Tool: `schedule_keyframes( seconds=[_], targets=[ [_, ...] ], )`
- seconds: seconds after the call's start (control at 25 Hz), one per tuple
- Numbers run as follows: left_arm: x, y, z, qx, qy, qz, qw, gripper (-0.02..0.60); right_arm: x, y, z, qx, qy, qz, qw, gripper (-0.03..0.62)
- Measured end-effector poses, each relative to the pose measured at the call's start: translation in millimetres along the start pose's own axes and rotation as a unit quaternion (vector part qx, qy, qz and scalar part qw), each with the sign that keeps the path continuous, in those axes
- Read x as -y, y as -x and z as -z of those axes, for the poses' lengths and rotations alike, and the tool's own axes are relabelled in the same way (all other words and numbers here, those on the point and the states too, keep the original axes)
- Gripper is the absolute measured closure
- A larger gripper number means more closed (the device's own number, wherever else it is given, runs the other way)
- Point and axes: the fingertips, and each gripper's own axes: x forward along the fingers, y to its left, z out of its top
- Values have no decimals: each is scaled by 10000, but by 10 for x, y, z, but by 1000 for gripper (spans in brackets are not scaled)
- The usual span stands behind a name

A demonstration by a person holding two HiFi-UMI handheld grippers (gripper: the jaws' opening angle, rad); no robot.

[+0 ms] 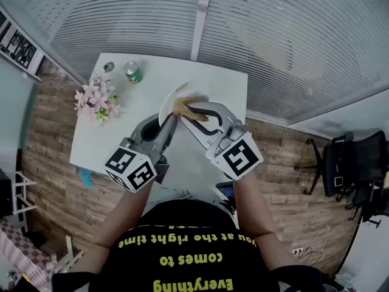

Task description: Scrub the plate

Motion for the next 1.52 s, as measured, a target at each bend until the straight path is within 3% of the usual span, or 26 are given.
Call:
schedule_keyframes(
  seconds=[0.8,1.52],
  targets=[
    [38,-30,-10,8,24,32,10000,561,596,321,295,120,-486,1007,9937,534],
    [-15,-14,-3,6,99,-45,9999,561,54,89,348,-296,-310,300,9986,536]
  ],
)
